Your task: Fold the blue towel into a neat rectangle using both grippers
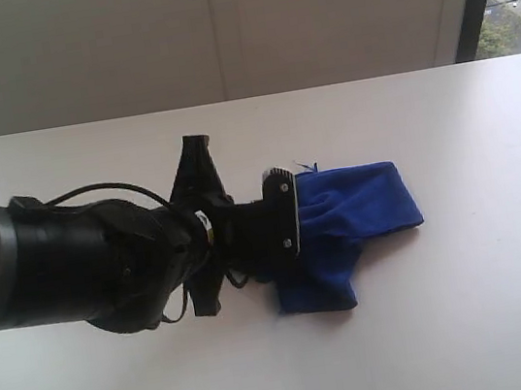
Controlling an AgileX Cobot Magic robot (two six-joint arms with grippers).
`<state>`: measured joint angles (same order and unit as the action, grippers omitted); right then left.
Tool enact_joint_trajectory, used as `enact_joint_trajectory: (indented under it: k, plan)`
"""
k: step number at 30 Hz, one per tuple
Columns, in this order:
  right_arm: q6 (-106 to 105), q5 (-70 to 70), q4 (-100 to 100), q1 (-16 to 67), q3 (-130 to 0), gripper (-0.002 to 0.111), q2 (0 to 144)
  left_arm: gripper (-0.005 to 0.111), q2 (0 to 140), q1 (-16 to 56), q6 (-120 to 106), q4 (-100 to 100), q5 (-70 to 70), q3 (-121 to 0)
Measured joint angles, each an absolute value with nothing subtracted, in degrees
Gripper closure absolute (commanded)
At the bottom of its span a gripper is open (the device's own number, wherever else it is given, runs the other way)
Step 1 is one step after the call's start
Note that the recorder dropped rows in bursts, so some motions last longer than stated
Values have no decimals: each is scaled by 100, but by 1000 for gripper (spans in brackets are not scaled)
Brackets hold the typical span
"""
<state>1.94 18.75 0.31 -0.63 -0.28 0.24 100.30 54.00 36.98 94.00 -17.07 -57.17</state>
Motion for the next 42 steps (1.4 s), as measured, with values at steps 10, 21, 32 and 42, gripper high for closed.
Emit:
enact_joint_trajectory:
  k: [10,21,32,42]
  plan:
    - [194,1875,31,-63,-28,108,24,107,9218,5400,3698,9433,-2586,-5717]
    - [182,1875,31,-63,-28,108,24,107,8117,5400,3654,9877,-3696,-5740]
    - [182,-363,0,-63,-28,108,24,107,7277,5400,2421,9888,-4196,-6381]
    - [1116,-3021,555,-63,-168,108,0,107,7002,5400,2170,9888,-4765,-6426]
